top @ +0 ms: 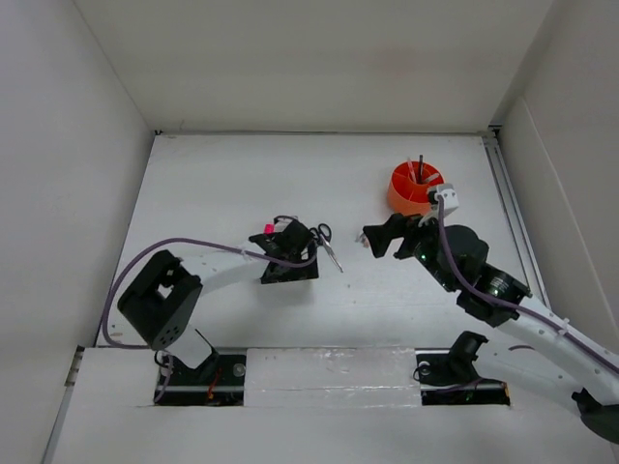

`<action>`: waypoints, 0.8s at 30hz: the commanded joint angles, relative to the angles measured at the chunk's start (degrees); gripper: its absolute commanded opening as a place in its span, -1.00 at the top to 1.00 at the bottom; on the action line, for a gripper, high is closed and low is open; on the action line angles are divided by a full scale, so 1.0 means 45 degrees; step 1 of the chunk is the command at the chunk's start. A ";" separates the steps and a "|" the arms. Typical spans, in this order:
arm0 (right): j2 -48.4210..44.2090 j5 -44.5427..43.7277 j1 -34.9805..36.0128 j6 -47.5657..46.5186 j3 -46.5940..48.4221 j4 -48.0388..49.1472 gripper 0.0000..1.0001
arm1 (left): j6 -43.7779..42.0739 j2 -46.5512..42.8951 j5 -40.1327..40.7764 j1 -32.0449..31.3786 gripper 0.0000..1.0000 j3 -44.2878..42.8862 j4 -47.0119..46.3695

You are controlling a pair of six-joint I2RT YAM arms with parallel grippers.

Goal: Sort the stationery into containers
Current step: Pick up the stationery from the center of the board.

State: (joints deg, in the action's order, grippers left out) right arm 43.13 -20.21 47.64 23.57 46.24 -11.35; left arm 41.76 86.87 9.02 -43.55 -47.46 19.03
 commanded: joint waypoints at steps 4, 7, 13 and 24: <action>-0.0385 0.0408 0.0547 0.0250 -0.0313 -0.0602 -1.00 | 0.1442 0.1651 0.1647 -0.1025 -1.00 -0.1639 0.0380; -0.0794 0.0408 0.0683 0.0250 -0.0431 -0.0602 -1.00 | 0.1443 0.2140 0.1901 -0.1025 -1.00 -0.1893 0.0653; -0.0933 0.0526 0.0918 0.0367 -0.0685 -0.0602 -1.00 | 0.1443 0.2395 0.2682 -0.1025 -0.87 -0.2284 0.1259; -0.1166 0.0526 0.1328 0.0894 -0.1037 -0.0602 -0.95 | 0.0742 0.2512 0.2723 -0.1025 -0.30 -0.2149 0.1397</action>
State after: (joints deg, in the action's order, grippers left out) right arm 39.22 -18.09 52.95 26.41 42.15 -15.05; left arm 46.41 97.32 20.91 -48.38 -56.86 22.87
